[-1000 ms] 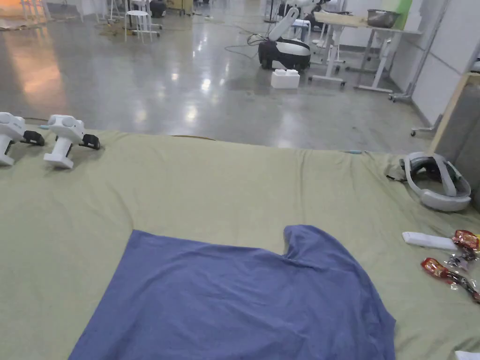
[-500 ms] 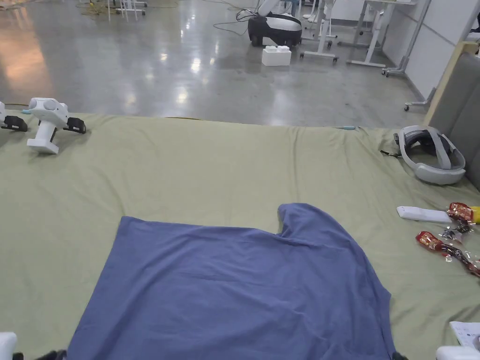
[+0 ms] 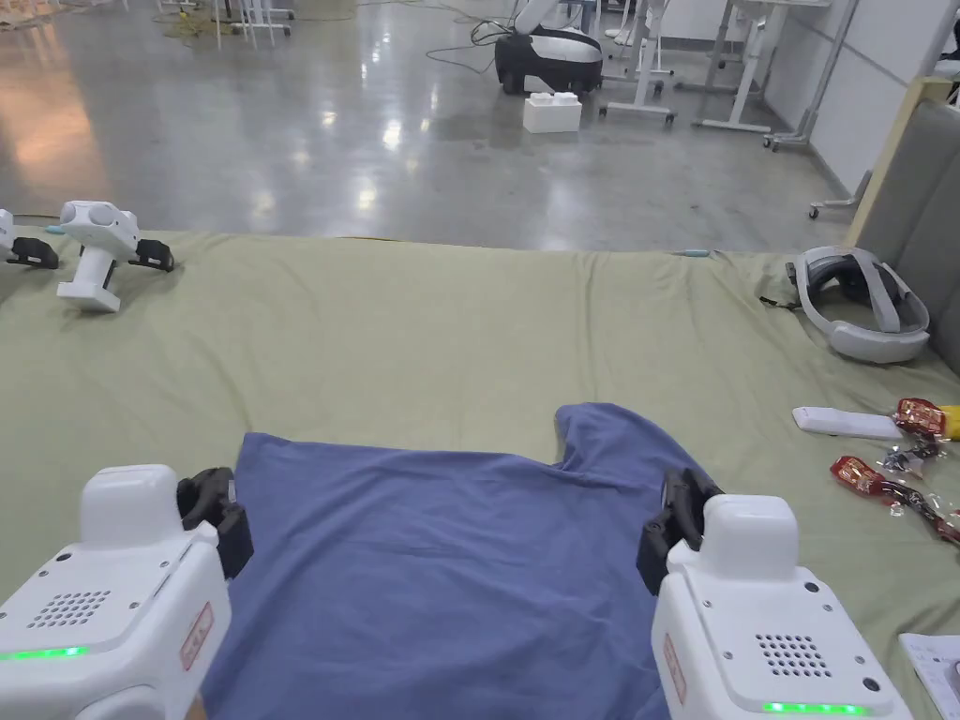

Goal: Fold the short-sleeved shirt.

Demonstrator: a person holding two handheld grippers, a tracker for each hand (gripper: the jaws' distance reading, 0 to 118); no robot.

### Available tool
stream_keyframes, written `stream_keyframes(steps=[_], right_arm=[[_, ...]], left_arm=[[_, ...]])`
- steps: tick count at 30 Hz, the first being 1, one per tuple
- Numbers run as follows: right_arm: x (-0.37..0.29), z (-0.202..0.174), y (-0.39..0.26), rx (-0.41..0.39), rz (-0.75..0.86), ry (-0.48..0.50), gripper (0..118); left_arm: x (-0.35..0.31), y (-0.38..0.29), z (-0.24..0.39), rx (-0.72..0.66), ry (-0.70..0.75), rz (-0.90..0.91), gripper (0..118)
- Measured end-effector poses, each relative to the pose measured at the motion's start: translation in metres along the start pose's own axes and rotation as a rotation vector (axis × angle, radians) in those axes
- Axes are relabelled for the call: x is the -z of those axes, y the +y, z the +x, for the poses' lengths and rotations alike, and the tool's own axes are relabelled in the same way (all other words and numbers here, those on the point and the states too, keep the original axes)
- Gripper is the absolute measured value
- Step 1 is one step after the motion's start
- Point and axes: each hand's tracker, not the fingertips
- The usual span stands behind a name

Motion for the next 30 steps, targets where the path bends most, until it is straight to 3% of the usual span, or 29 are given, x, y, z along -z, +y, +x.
stream_keyframes(steps=[3,8,15,23,26,27,30], right_arm=[[0.0,-0.007,0.005,-0.004,0.066,-0.053,5],[0.001,0.0,0.015,0.026,0.091,-0.041,5],[0.0,0.002,0.014,0.042,0.057,-0.025,5],[0.011,-0.015,-0.005,0.035,-0.03,0.016,5],[0.013,-0.019,-0.012,0.042,-0.059,0.036,5],[0.014,-0.02,-0.014,0.038,-0.066,0.038,5],[0.014,-0.022,-0.019,0.025,-0.083,0.044,5]], left_arm=[[-0.003,0.002,0.008,0.066,0.007,0.083,2],[-0.004,0.008,-0.001,0.072,-0.032,0.078,2],[-0.02,-0.015,-0.047,0.077,-0.09,-0.269,2],[-0.037,-0.077,-0.111,0.026,-0.032,-0.629,3],[-0.033,-0.096,-0.127,-0.016,0.003,-0.726,48],[-0.033,-0.1,-0.128,-0.04,-0.002,-0.748,56],[-0.027,-0.112,-0.134,-0.107,-0.004,-0.787,67]])
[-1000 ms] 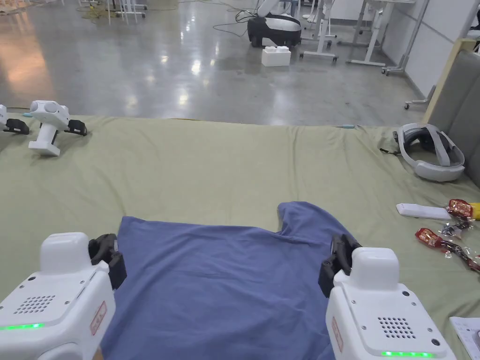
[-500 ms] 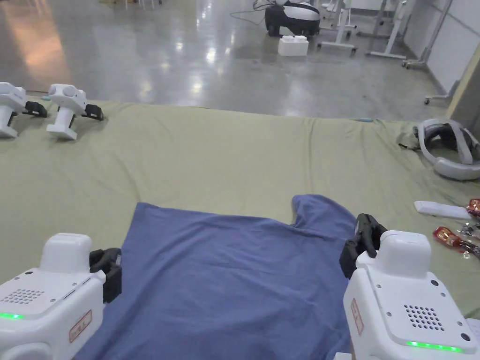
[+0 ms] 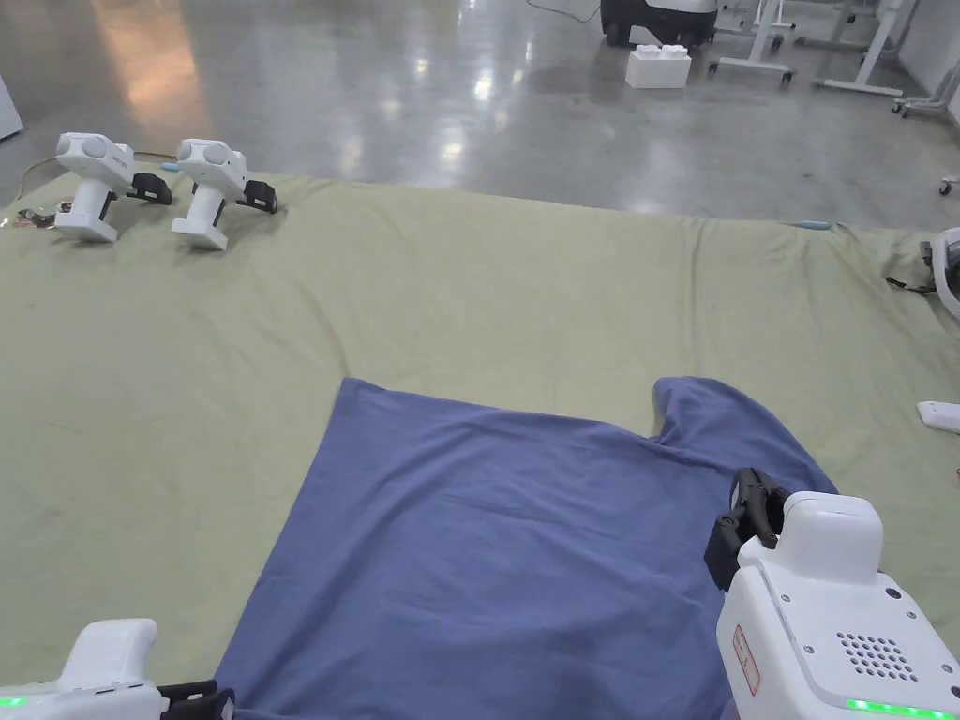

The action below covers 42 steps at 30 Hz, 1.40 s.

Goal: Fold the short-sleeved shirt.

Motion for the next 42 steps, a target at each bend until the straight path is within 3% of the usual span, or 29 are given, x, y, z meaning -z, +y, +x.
stream_keyframes(steps=[12,13,15,16,20,23,25,27,28,36,40,42], right_arm=[[-0.001,0.012,-0.011,-0.006,-0.047,-0.014,5],[-0.001,0.014,-0.012,-0.004,-0.056,-0.017,5],[-0.002,0.019,-0.015,0.006,-0.07,-0.016,5],[-0.003,0.022,-0.016,0.01,-0.083,-0.015,5],[-0.016,0.039,-0.02,0.004,-0.132,-0.016,5],[-0.029,0.06,-0.022,-0.079,-0.238,-0.026,5],[-0.035,0.078,-0.026,-0.153,-0.349,-0.047,18],[-0.044,0.096,-0.034,-0.186,-0.442,-0.06,52],[-0.05,0.105,-0.04,-0.188,-0.491,-0.05,61],[-0.083,0.151,-0.091,-0.055,-0.741,-0.121,65],[-0.076,0.16,-0.111,0.063,-0.803,-0.078,65],[-0.066,0.16,-0.12,0.066,-0.831,-0.075,65]], left_arm=[[0.046,0.01,0.018,0.041,0.149,-0.073,65],[0.05,0.011,0.012,0.055,0.149,-0.07,60],[0.049,0.01,0.013,0.073,0.11,-0.046,23],[0.049,0.01,0.013,0.065,0.11,-0.042,18],[0.052,0.008,0.008,0.08,0.102,-0.047,12],[0.045,0.005,0.01,0.083,0.092,-0.035,11],[0.042,0.003,0.01,0.08,0.087,-0.028,11],[0.043,0.001,0.01,0.083,0.087,-0.021,11],[0.042,0.001,0.013,0.084,0.089,-0.019,11],[0.038,-0.001,0.023,0.08,0.098,-0.016,11],[0.035,-0.001,0.025,0.081,0.097,-0.02,11],[0.034,0.0,0.026,0.086,0.1,-0.022,11]])
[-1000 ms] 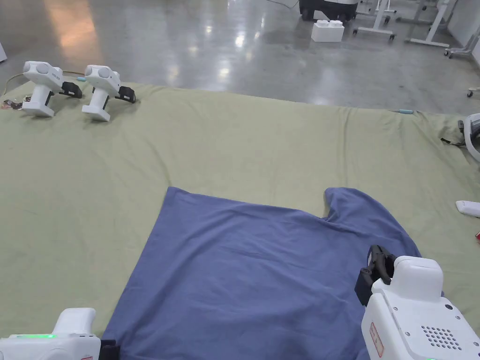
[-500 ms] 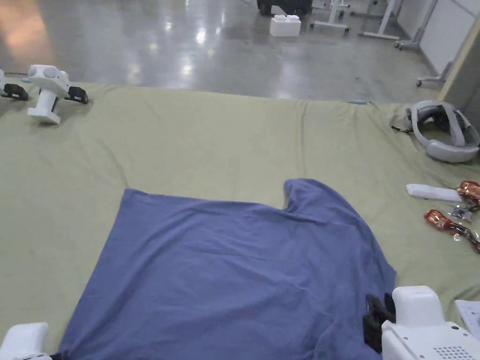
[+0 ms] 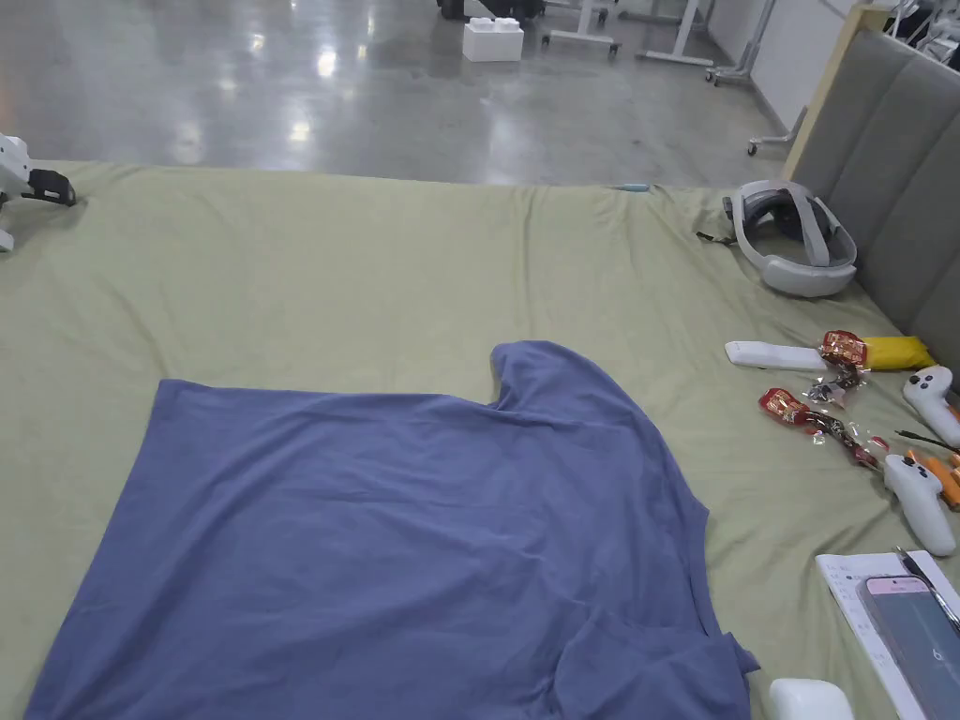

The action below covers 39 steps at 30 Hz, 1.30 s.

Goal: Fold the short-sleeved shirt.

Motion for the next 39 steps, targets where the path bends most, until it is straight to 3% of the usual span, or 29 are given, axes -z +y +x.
stream_keyframes(steps=[5,7,8,9,12,14,24,33,39], right_arm=[[0.037,-0.006,0.006,0.017,-0.07,0.009,54],[0.034,-0.01,0.007,0.005,-0.053,-0.001,31],[0.033,-0.012,0.008,-0.01,-0.045,0.011,10],[0.032,-0.015,0.009,-0.019,-0.029,0.048,9],[0.029,-0.024,0.012,-0.109,-0.046,-0.021,8],[0.02,-0.021,0.014,-0.068,-0.045,-0.005,8],[-0.025,-0.015,0.074,-0.048,0.119,0.034,8],[0.014,-0.017,0.154,-0.04,0.179,0.026,9],[0.056,-0.02,0.186,-0.046,0.169,-0.006,9]], left_arm=[[-0.002,0.0,0.001,0.001,0.003,0.002,11],[-0.002,0.0,0.0,-0.002,0.002,0.004,11],[-0.002,0.0,0.0,-0.003,0.002,0.005,11],[-0.002,-0.001,0.0,-0.005,0.001,0.006,11],[-0.002,0.0,-0.001,-0.007,0.002,0.005,11],[-0.006,0.0,0.0,-0.013,0.001,0.014,11],[-0.035,0.051,0.003,-0.048,-0.054,0.211,11],[-0.002,0.138,0.009,-0.038,-0.047,0.265,11],[0.035,0.177,0.016,-0.046,-0.039,0.209,11]])
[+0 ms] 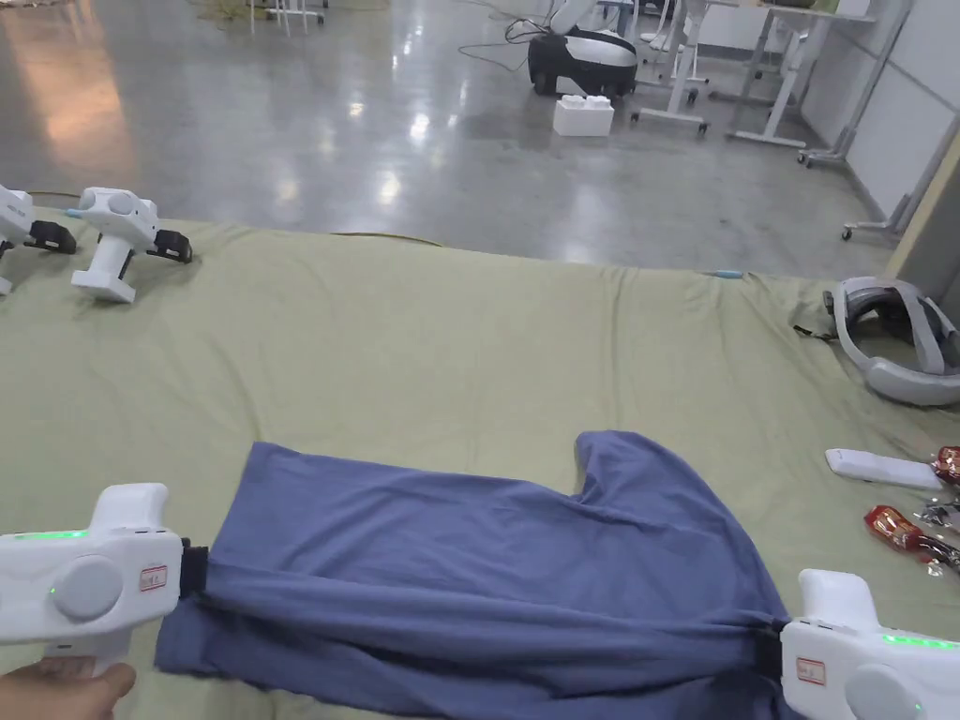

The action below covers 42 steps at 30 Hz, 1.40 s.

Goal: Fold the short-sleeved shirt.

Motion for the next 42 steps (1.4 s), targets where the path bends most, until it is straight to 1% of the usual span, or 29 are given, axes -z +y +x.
stream_keyframes(steps=[4,6,7,8,9,10,11,13,15,16,18,21,24,26,27,28,29,30,31,32,33,34,37,39,40,42], right_arm=[[0.026,0.0,0.002,-0.009,-0.027,-0.006,9],[0.033,-0.001,0.0,-0.021,-0.033,-0.004,13],[0.035,-0.002,0.0,-0.04,-0.039,-0.016,15],[0.034,-0.003,-0.001,-0.047,-0.039,-0.02,21],[0.027,-0.005,-0.003,-0.051,-0.03,-0.018,42],[0.022,-0.004,-0.003,-0.057,-0.009,-0.012,59],[0.017,-0.004,-0.003,-0.063,0.004,-0.006,64],[0.0,-0.006,-0.001,-0.055,0.074,0.005,64],[-0.018,-0.01,0.003,-0.06,0.156,-0.017,65],[-0.027,-0.013,0.005,-0.059,0.199,-0.02,65],[-0.048,-0.024,0.008,-0.046,0.297,-0.026,65],[-0.079,-0.048,0.009,-0.032,0.488,-0.041,65],[-0.108,-0.074,0.005,-0.007,0.673,-0.033,64],[-0.119,-0.091,0.002,0.018,0.752,-0.048,61],[-0.125,-0.098,0.001,0.034,0.788,-0.048,57],[-0.129,-0.104,0.0,0.049,0.811,-0.046,52],[-0.13,-0.109,0.0,0.06,0.825,-0.043,44],[-0.133,-0.113,-0.002,0.063,0.835,-0.035,30],[-0.134,-0.117,-0.003,0.065,0.847,-0.033,17],[-0.136,-0.12,-0.005,0.071,0.854,-0.045,14],[-0.136,-0.122,-0.006,0.069,0.876,-0.059,12],[-0.138,-0.123,-0.008,0.059,0.892,-0.036,9],[-0.142,-0.129,-0.012,0.032,0.909,-0.052,6],[-0.146,-0.13,-0.017,0.015,0.933,-0.058,5],[-0.148,-0.13,-0.019,0.021,0.943,-0.069,5],[-0.151,-0.126,-0.019,0.045,0.927,-0.025,5]], left_arm=[[0.027,0.003,0.001,-0.003,0.016,-0.061,11],[0.033,0.003,0.001,-0.009,0.019,-0.076,11],[0.034,0.003,0.001,-0.009,0.019,-0.082,11],[0.033,0.003,0.001,-0.009,0.019,-0.085,13],[0.031,0.003,0.001,-0.008,0.021,-0.085,22],[0.027,0.003,0.002,-0.002,0.02,-0.082,30],[0.023,0.003,0.002,0.012,0.024,-0.07,34],[0.008,0.002,0.004,0.041,0.011,-0.009,36],[-0.007,0.002,0.007,0.049,-0.002,0.048,41],[-0.014,0.004,0.007,0.049,-0.014,0.079,42],[-0.031,0.004,0.013,0.048,-0.029,0.146,43],[-0.059,0.002,0.027,0.048,-0.044,0.289,43],[-0.082,-0.005,0.039,0.052,-0.06,0.435,43],[-0.099,-0.013,0.051,0.055,-0.054,0.533,42],[-0.106,-0.016,0.056,0.061,-0.054,0.574,38],[-0.118,-0.02,0.066,0.068,-0.042,0.607,30],[-0.124,-0.022,0.071,0.077,-0.036,0.628,23],[-0.128,-0.025,0.075,0.085,-0.017,0.648,18],[-0.133,-0.027,0.079,0.086,-0.009,0.657,12],[-0.132,-0.028,0.078,0.088,-0.024,0.668,5],[-0.135,-0.03,0.079,0.092,-0.027,0.686,4],[-0.138,-0.032,0.08,0.099,-0.023,0.702,2],[-0.143,-0.034,0.078,0.141,-0.026,0.714,2],[-0.145,-0.037,0.075,0.171,-0.011,0.709,2],[-0.143,-0.038,0.073,0.186,0.003,0.69,2],[-0.134,-0.041,0.061,0.191,0.002,0.614,2]])
